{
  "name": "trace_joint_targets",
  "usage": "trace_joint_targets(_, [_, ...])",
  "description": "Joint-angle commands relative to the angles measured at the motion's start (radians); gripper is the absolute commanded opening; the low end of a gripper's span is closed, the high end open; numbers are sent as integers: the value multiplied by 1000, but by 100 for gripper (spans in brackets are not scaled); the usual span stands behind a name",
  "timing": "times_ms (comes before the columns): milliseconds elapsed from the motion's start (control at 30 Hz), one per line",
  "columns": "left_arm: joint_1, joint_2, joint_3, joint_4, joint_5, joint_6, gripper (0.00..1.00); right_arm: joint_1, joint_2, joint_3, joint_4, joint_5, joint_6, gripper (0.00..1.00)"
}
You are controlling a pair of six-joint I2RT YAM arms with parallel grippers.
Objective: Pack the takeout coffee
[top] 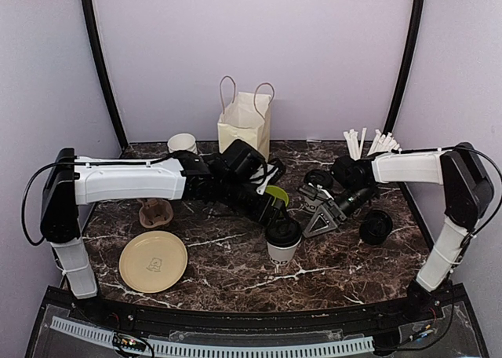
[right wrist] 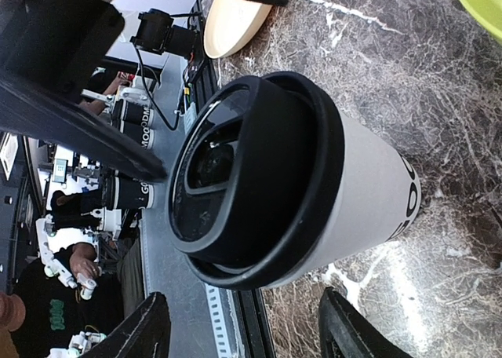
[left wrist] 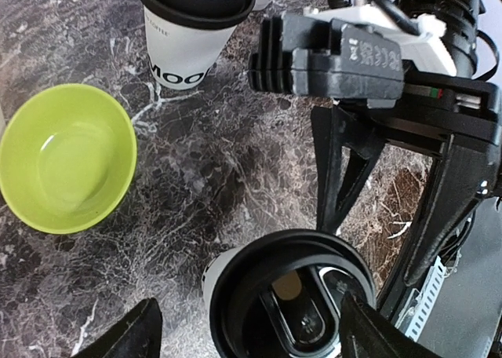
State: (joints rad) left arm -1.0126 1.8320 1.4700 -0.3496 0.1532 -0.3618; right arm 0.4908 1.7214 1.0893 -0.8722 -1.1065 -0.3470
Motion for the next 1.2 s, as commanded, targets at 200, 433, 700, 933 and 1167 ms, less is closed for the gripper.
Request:
trace_joint_targets(200, [2,47,-42,34,73,-28,70,9,69,56,-31,-65,-15,55])
trace_joint_targets(433, [1,50,-62,35,73,-37,68,9,107,57,8,-21,34,42])
trace_joint_targets(700, [0,42,-136,20,61,-59,65,9,163,23,120,138,157,29])
trace_joint_targets(933, [-1,-14,-286,61,36,-128,62,12,222,32,188,481,220,20])
trace_joint_targets(1167, [-9,-98,-321,89,27,-135,65,9,173,164,104,285,110,23])
